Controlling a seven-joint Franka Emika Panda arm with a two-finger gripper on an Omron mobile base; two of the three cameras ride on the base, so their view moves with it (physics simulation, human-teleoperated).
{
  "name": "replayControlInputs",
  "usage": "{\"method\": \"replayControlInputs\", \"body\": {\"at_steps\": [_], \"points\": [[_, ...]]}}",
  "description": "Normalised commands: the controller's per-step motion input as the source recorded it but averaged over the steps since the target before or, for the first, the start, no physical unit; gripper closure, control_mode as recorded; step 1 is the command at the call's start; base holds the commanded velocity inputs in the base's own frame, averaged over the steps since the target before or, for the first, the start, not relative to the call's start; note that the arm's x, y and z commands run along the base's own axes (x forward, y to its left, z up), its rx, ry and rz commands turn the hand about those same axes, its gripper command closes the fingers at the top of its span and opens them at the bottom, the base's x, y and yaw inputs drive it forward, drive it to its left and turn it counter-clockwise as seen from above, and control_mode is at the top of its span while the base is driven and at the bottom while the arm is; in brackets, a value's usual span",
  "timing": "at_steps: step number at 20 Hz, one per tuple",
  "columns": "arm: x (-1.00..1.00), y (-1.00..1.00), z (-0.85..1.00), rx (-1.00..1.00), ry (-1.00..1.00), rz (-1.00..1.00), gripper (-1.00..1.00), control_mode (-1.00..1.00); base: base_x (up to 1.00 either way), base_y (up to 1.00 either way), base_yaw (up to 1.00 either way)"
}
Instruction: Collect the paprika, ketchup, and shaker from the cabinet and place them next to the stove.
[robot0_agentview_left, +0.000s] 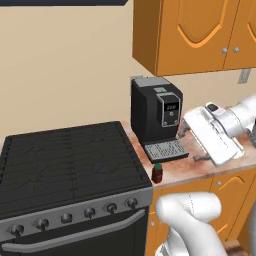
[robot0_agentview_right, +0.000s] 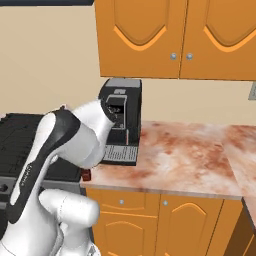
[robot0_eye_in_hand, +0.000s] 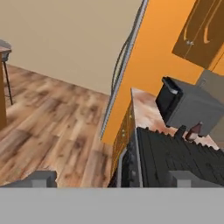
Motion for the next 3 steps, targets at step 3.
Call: {"method": "replayControlInputs", "body": {"at_steps": [3], "points": [[-0.55,0.26,0.91,-0.15,-0.04,-0.06,-1.0,-1.0,0.0,0.0,0.0]]}}
